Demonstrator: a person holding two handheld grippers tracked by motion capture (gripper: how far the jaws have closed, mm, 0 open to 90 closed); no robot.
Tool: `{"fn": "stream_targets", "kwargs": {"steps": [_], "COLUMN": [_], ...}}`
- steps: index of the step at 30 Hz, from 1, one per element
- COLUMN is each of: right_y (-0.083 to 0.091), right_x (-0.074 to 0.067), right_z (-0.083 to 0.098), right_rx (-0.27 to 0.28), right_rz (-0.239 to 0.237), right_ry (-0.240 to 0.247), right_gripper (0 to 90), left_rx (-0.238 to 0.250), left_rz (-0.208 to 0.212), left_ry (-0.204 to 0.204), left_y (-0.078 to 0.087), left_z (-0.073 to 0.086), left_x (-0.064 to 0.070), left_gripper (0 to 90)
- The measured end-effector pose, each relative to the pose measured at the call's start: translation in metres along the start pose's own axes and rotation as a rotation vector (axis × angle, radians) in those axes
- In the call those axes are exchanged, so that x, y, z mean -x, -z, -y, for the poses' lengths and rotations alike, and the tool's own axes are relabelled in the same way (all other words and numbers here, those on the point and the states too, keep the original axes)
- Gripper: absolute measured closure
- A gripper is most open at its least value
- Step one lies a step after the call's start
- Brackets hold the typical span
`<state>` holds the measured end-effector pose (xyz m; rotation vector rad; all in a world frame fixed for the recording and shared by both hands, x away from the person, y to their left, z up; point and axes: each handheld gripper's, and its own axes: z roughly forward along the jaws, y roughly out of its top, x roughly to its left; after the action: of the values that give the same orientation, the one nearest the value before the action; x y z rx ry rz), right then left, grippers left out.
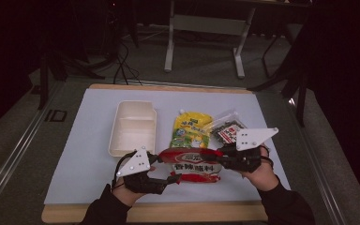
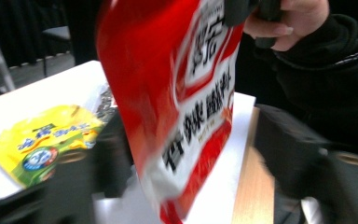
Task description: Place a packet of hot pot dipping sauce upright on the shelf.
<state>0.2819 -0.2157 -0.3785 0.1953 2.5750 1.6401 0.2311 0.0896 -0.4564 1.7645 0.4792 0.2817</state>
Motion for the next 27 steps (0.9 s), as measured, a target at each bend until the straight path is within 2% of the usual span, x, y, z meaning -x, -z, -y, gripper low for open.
{"fn": "stream_targets", "kwargs": {"steps": [2, 3, 4, 5, 9, 10, 15, 18, 22, 27], "right_y": [0.003, 0.003, 0.006, 0.006, 0.008, 0.007, 0.002, -0.003, -0.009, -0.019], "right_x": [0.004, 0.004, 0.012, 0.013, 0.02, 0.025, 0.034, 0.04, 0.049, 0.061], "right_z": [-0.003, -0.003, -0.006, -0.007, -0.009, -0.01, -0.014, -0.017, -0.022, -0.028], "right_rx": [0.008, 0.008, 0.012, 0.017, 0.022, 0.023, 0.023, 0.023, 0.027, 0.039], "right_rz": [0.02, 0.02, 0.041, 0.042, 0.06, 0.076, 0.091, 0.102, 0.107, 0.126], "right_ry": [-0.005, -0.005, -0.014, -0.021, -0.033, -0.042, -0.059, -0.063, -0.077, -0.092], "right_gripper": [89.2, 89.2, 89.2, 89.2, 89.2, 89.2, 89.2, 89.1, 89.2, 89.2], "left_rx": [-0.008, -0.008, 0.018, 0.014, 0.02, 0.018, -0.013, -0.02, -0.031, -0.025], "left_rz": [-0.028, -0.028, -0.04, -0.039, -0.055, -0.07, -0.093, -0.108, -0.13, -0.136], "left_ry": [0.007, 0.007, 0.012, 0.022, 0.015, 0.018, -0.005, 0.034, 0.025, 0.053], "left_y": [0.001, 0.001, 0.004, 0.006, 0.008, 0.012, 0.017, 0.019, 0.021, 0.023], "left_z": [0.004, 0.004, 0.008, 0.011, 0.015, 0.02, 0.032, 0.042, 0.05, 0.059], "left_x": [0.0, 0.0, 0.001, 0.001, 0.004, 0.006, 0.012, 0.01, 0.012, 0.01], "left_gripper": [13.3, 13.1, 7.2, 3.0, 2.4, 2.3, 2.3, 2.2, 2.0, 2.0]}}
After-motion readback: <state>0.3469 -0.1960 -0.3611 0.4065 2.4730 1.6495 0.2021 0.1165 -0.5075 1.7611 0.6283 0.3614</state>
